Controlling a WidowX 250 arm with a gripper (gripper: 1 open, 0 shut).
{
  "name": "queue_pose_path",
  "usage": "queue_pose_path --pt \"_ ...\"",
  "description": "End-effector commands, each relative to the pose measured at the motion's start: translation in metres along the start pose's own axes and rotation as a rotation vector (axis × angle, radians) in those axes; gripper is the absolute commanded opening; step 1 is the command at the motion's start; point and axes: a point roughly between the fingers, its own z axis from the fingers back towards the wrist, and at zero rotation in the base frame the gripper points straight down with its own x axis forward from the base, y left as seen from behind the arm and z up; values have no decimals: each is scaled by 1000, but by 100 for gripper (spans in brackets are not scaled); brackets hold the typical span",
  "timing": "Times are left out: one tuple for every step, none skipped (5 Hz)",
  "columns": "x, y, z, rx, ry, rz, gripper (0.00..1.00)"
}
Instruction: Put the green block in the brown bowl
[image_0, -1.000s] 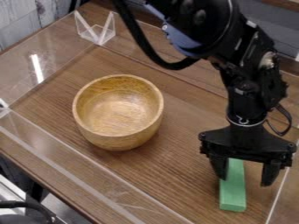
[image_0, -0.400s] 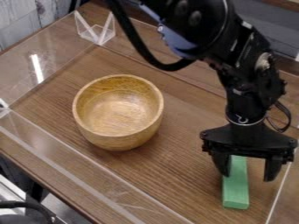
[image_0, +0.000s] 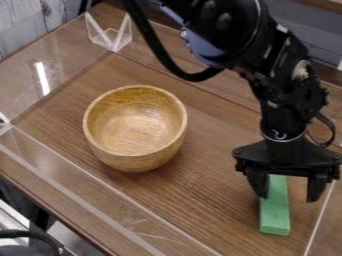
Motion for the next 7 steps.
queue_pose_path --pt "-21 30 -35 97 96 42 100" --pt "-23 32 -38 103 100 54 100" --pt "-24 30 -26 107 107 59 0" --pt "-28 31 -13 122 132 59 0" --pt "-33 34 -2 142 162 49 0" --pt "-36 37 11 155 183 31 0" --pt "-38 39 20 160 198 21 0"
